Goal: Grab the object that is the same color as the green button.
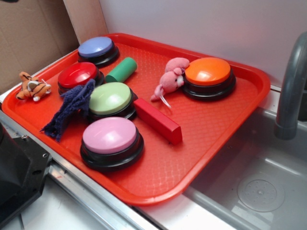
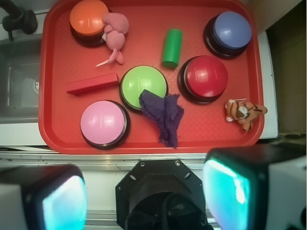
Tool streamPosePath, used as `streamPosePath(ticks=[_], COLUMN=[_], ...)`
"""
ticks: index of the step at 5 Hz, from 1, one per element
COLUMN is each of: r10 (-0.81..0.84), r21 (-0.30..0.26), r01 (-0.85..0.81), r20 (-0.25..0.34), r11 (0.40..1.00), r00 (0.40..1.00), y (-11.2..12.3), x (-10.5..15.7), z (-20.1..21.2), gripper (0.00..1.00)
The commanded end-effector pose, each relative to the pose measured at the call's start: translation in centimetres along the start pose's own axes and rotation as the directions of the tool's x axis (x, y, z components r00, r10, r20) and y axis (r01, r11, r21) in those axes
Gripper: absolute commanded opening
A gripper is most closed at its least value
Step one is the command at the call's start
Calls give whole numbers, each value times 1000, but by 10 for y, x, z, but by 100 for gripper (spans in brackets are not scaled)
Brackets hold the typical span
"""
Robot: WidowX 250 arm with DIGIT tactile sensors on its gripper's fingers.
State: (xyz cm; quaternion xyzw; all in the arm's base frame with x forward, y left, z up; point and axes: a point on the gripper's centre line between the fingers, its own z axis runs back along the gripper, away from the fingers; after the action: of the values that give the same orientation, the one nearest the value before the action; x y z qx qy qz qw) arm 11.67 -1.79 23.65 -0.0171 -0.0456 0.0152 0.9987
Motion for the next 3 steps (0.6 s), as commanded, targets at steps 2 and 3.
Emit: streamPosePath(ticks=[2,3], r10=[4,55], r21=[-21,-21], r01=[-3,-54], r20=[61,96], r11=[1000,998], r00=[998,994], y=[2,10], x=[15,41], z=[-15,-37], gripper=[100,100])
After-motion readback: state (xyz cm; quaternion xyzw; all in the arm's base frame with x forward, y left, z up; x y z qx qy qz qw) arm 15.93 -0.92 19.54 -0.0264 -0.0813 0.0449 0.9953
